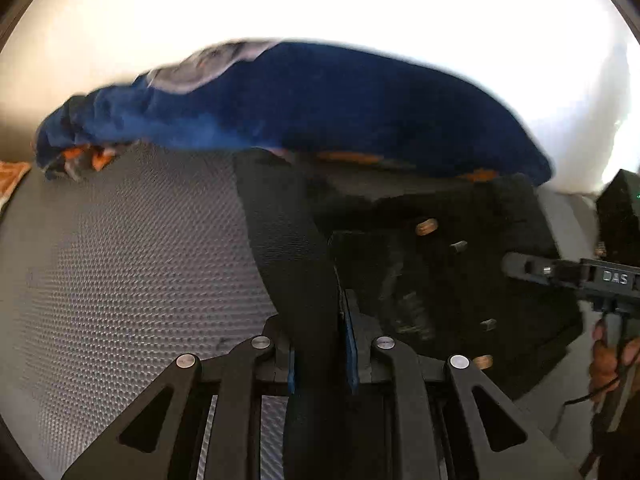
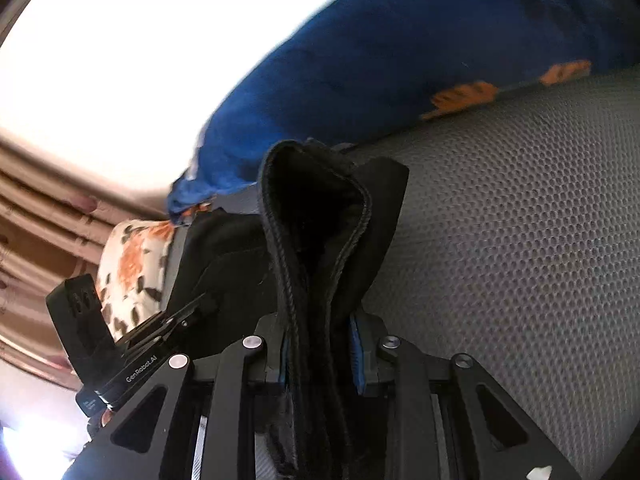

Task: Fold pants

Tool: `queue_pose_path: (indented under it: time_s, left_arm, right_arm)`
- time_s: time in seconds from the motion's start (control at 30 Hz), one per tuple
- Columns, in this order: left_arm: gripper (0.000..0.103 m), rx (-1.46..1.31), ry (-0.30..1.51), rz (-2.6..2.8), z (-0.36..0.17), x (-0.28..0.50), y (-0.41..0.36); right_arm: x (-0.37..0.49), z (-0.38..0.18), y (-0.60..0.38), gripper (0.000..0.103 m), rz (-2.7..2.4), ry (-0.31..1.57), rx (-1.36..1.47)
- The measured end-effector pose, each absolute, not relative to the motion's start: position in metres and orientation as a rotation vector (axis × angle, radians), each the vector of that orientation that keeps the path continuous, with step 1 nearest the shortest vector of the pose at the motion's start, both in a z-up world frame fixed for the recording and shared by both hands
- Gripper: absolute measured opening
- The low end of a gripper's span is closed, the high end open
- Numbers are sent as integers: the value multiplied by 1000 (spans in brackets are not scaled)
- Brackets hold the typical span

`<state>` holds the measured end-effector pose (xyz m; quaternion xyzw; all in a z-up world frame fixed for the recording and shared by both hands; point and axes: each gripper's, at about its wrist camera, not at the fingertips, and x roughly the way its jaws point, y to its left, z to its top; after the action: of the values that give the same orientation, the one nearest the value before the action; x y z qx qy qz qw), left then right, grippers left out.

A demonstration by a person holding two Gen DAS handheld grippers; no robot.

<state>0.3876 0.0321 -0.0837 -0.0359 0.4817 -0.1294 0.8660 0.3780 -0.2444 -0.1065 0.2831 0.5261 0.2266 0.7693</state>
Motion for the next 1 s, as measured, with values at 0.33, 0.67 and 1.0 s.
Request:
queue_pose_path:
  time_s: [0.33,0.67,1.0]
  left_arm:
    - [68,-85,974,-213,-117,384,46]
    - [70,-31,1018,-115,-98,344,45]
    - [77,3,967,-48,-60,254,31]
  right_arm:
    - [367,-128,-234,42,371,1110,381]
    - [341,-117,-240,59,295,1141,287]
    - [265,-70,-236,65,216,1043,195]
